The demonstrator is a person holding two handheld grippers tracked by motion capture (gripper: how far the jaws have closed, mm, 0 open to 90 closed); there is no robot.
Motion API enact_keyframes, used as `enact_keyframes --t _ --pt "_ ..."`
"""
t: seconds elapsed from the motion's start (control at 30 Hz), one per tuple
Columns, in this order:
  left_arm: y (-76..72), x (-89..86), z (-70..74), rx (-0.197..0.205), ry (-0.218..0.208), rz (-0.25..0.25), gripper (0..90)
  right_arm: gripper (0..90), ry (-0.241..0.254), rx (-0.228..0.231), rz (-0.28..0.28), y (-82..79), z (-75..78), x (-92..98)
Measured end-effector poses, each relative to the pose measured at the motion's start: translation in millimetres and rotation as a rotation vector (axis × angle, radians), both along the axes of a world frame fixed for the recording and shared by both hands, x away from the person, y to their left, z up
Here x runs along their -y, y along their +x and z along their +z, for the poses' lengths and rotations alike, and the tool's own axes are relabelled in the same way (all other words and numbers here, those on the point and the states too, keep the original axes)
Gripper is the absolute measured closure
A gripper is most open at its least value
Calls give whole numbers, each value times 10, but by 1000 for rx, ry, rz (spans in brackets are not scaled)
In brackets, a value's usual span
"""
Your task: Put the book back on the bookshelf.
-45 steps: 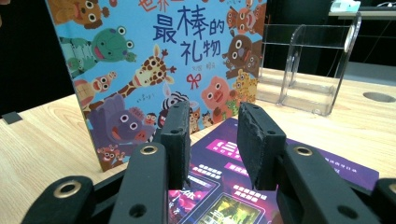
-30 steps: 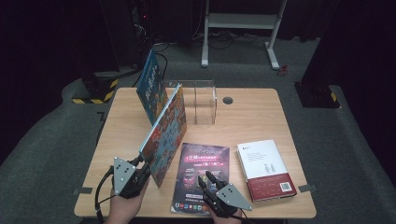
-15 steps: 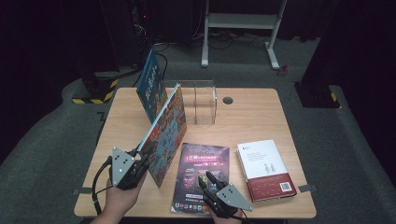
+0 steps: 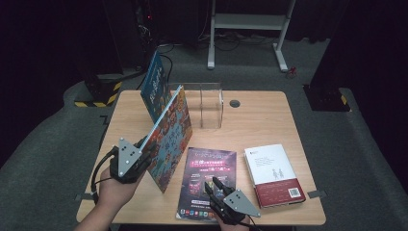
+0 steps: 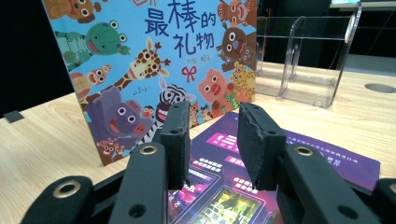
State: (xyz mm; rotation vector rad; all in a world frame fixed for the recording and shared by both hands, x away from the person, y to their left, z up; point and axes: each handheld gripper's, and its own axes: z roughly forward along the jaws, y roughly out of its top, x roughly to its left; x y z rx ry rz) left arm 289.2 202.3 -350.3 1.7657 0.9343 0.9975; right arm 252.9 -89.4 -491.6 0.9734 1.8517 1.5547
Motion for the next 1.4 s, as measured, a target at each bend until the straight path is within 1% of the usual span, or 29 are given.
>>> enact_keyframes --t 0.07,0.1,0.13,0.2,0.3,0.37,0.43,0.5,0.53,0.57,0.63,0.7,0.8,0.93,1.03,1.27,1.4 --pt "14 -23 8 -23 -44 -8 734 641 1 0 0 1 0 0" --pt "25 -32 20 -46 -65 -15 746 641 1 0 0 2 0 0" --pt "34 -37 33 -64 -72 -25 754 641 1 0 -1 1 0 1" --pt "43 -30 59 -90 -69 -30 758 641 2 -1 0 1 2 4" --pt "69 -41 80 -124 -91 -47 759 641 7 -8 1 8 4 9" --pt "86 -69 82 -134 -105 -63 763 641 8 -11 0 9 4 12" --pt "91 -85 82 -133 -105 -49 780 640 8 -15 1 11 3 14" --pt "107 -113 86 -148 -121 -60 802 640 8 -22 1 15 0 17" --pt "106 -110 86 -144 -109 -62 803 639 8 -23 1 19 -3 18" --pt "105 -106 89 -146 -113 -57 804 639 7 -23 1 24 -5 18" --pt "111 -107 88 -146 -132 -54 806 640 8 -29 -1 27 -9 17" --pt "119 -110 84 -132 -141 -54 806 640 8 -31 -2 30 -10 16" --pt "131 -125 92 -116 -173 -54 808 640 8 -32 -4 32 -12 17" --pt "135 -150 124 -89 -204 -64 809 639 11 -38 -5 40 -16 26" --pt "148 -166 161 -83 -222 -73 810 639 10 -37 -5 42 -19 25" --pt "207 -216 289 -70 -285 -94 809 640 7 -37 -5 41 -16 26" --pt "218 -216 373 -60 -288 -100 810 640 8 -38 -7 44 -14 35"
